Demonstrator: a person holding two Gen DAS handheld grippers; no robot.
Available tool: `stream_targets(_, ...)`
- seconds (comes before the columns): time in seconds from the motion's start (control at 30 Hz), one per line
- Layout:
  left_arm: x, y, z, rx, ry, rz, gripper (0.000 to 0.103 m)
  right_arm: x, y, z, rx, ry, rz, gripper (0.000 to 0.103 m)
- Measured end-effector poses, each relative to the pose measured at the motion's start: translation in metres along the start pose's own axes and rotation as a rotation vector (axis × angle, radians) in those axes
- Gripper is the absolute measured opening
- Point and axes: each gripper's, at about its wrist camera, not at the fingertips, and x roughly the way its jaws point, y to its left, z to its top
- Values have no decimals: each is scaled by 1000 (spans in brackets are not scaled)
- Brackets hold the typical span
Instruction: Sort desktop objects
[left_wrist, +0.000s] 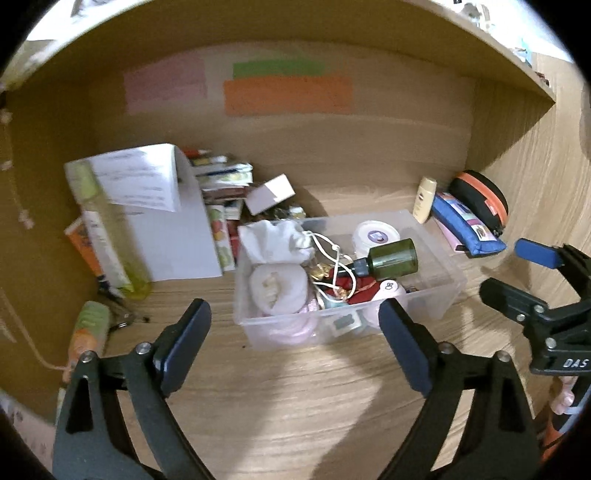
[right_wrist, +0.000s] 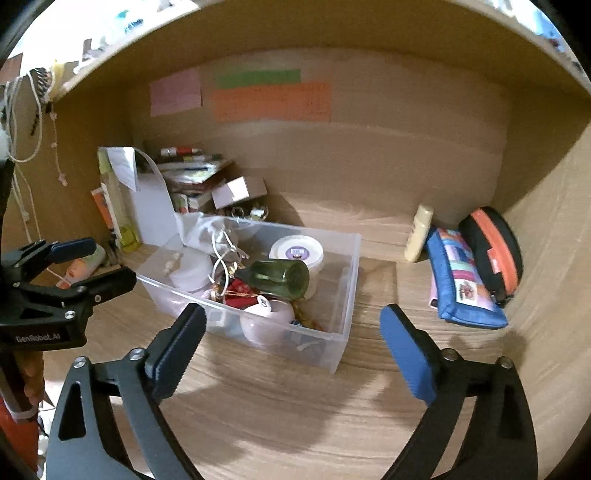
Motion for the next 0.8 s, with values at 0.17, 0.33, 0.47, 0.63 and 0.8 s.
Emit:
stream_targets(0.17, -21, 1, -8, -14, -21, 9, 96, -22, 10, -6, -37, -39, -38, 98)
stream_targets(0.33, -33, 1, -14, -24, -29, 2, 96, -38, 14, -10, -41, -66, -33, 99)
stream_targets(0.47, -35, -1, -18, -21, -25, -9, 96, -45, 18, -14, -44, -80, -32, 102)
stream_targets(0.63, -39, -6, -20, -4, -46, -20, 96, -48, 18, -15, -47, -82, -37, 102)
stream_targets(0.8, -42, -9, -20, 6, -78, -10, 96, -48, 16, -16, -41, -76, -33, 102)
